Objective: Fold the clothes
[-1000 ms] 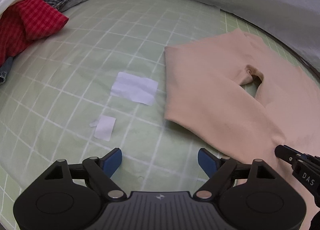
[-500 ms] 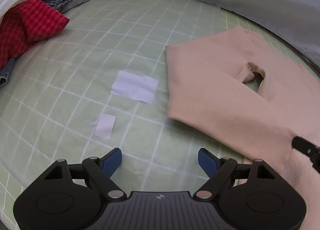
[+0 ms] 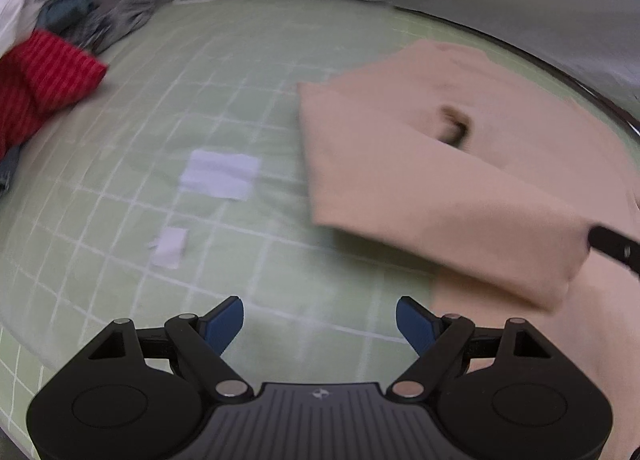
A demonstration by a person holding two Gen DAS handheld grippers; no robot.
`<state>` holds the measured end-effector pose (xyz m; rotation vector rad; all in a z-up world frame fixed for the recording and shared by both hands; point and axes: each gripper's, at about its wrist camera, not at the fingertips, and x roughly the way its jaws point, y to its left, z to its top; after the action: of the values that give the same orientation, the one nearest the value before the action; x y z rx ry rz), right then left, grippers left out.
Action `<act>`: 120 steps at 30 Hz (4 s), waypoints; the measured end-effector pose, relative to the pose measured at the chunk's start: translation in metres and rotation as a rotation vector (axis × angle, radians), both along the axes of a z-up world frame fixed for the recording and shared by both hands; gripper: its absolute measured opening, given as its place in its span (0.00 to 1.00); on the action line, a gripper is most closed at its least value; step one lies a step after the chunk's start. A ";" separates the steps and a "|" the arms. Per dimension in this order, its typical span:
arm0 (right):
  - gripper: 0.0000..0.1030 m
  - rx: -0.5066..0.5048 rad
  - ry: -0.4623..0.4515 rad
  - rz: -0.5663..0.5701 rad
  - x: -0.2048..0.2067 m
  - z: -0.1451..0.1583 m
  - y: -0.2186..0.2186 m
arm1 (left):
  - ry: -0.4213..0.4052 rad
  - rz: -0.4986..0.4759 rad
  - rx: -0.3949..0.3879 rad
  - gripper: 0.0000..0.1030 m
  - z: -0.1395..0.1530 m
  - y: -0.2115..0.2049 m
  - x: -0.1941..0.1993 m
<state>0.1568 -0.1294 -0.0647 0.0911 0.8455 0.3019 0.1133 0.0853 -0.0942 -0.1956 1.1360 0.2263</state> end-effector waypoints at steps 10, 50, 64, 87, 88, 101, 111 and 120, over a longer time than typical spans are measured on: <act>0.01 0.053 -0.062 -0.070 0.011 0.023 -0.076 | 0.044 -0.016 0.065 0.82 -0.007 -0.057 0.001; 1.00 -0.191 -0.083 -0.325 -0.070 -0.011 -0.068 | 0.007 -0.016 0.063 0.82 0.001 0.007 -0.051; 1.00 -0.165 0.001 -0.236 -0.067 -0.029 0.012 | 0.034 -0.036 0.099 0.82 -0.013 0.029 -0.058; 0.58 -0.145 0.006 -0.020 -0.093 -0.036 0.089 | 0.048 0.031 0.066 1.00 -0.026 0.040 -0.066; 0.57 -0.146 0.008 -0.014 -0.094 -0.037 0.091 | 0.047 0.031 0.066 1.00 -0.027 0.041 -0.067; 0.19 -0.145 0.033 0.059 -0.104 -0.043 0.106 | 0.041 0.023 0.069 1.00 -0.026 0.041 -0.071; 0.06 -0.007 0.015 0.049 -0.108 -0.031 0.079 | 0.048 0.027 0.086 1.00 -0.024 0.036 -0.075; 0.06 0.135 -0.002 -0.025 -0.113 -0.011 0.028 | 0.046 -0.004 0.087 1.00 -0.019 0.010 -0.071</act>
<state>0.0443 -0.1011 -0.0756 0.2271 0.8209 0.3360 0.0421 0.0951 -0.1131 -0.1112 1.1698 0.2771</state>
